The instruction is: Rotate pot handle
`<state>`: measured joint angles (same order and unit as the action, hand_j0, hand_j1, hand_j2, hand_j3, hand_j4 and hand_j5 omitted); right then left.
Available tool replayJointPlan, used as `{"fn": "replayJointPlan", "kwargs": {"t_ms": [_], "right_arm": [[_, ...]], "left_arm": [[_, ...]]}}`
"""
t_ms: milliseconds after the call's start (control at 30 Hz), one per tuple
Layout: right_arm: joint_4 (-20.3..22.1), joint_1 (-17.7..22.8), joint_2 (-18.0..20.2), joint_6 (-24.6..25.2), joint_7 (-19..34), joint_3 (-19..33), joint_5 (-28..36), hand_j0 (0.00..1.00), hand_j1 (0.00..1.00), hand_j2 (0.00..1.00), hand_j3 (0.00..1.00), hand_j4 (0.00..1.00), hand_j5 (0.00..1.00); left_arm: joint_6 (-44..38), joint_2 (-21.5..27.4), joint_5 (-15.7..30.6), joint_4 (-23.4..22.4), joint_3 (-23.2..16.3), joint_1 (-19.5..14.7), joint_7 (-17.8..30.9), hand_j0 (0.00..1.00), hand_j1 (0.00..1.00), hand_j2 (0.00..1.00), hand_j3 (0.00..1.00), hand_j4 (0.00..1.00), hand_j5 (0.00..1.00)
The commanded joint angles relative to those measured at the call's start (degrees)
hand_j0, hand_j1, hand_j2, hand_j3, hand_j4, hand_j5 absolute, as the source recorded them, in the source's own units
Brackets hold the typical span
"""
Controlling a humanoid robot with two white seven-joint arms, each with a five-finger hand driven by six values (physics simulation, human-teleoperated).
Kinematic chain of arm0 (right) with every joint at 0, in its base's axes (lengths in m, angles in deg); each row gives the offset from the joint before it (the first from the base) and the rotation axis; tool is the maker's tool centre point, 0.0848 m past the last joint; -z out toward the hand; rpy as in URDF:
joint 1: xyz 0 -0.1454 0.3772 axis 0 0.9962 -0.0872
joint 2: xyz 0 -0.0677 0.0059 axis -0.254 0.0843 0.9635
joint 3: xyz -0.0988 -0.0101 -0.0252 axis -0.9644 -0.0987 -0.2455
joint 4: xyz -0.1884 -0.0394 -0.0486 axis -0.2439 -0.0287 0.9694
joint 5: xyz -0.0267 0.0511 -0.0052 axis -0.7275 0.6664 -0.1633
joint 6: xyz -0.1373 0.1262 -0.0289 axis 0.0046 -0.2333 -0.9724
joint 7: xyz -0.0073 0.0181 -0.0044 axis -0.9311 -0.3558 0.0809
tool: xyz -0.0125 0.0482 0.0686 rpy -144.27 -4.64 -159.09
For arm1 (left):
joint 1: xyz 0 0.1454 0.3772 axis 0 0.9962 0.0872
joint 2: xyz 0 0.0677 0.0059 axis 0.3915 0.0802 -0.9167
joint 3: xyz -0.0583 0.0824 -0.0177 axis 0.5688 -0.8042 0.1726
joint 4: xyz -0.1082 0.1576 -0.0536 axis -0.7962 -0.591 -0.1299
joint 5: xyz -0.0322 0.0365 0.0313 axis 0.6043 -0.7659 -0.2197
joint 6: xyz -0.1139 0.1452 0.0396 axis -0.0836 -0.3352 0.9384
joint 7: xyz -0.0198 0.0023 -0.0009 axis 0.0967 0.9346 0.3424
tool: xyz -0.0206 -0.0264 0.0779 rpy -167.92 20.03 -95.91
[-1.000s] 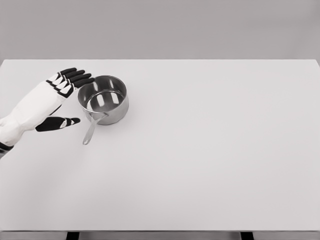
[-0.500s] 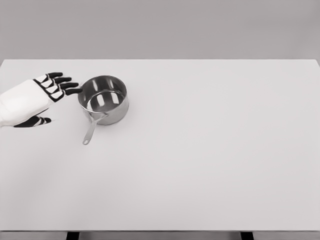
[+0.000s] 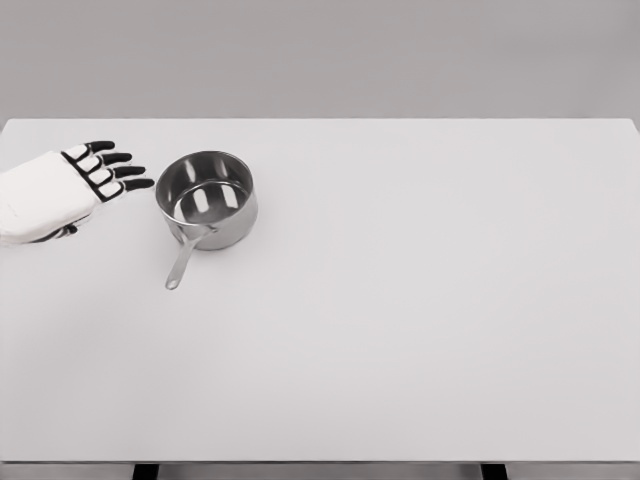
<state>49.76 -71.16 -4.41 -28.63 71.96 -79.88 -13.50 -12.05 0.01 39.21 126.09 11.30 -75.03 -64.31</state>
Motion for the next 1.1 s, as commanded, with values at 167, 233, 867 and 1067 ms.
{"fn": "replayJointPlan", "kwargs": {"t_ms": [167, 233, 867, 1067], "right_arm": [[0.0, 0.0, 0.0, 0.0, 0.0, 0.0, 0.0, 1.00, 1.00, 1.00, 1.00, 1.00, 1.00], [0.0, 0.0, 0.0, 0.0, 0.0, 0.1, 0.0, 1.00, 1.00, 1.00, 1.00, 1.00, 1.00], [0.0, 0.0, 0.0, 0.0, 0.0, 0.1, 0.0, 1.00, 1.00, 1.00, 1.00, 1.00, 1.00], [0.0, 0.0, 0.0, 0.0, 0.0, 0.0, 0.0, 1.00, 1.00, 1.00, 1.00, 1.00, 1.00]], "left_arm": [[0.0, -7.3, 0.4, 0.0, -18.5, -11.6, -0.1, 1.00, 1.00, 1.00, 1.00, 1.00, 1.00], [0.0, -7.3, 0.3, 0.0, -21.5, -12.7, -0.1, 1.00, 1.00, 1.00, 1.00, 1.00, 1.00], [0.0, -7.1, -3.1, 0.0, -27.9, -13.5, 0.1, 1.00, 1.00, 1.00, 1.00, 1.00, 1.00], [0.0, -6.1, -4.3, 0.0, -27.6, -13.3, 0.0, 1.00, 1.00, 1.00, 1.00, 1.00, 1.00]]}}
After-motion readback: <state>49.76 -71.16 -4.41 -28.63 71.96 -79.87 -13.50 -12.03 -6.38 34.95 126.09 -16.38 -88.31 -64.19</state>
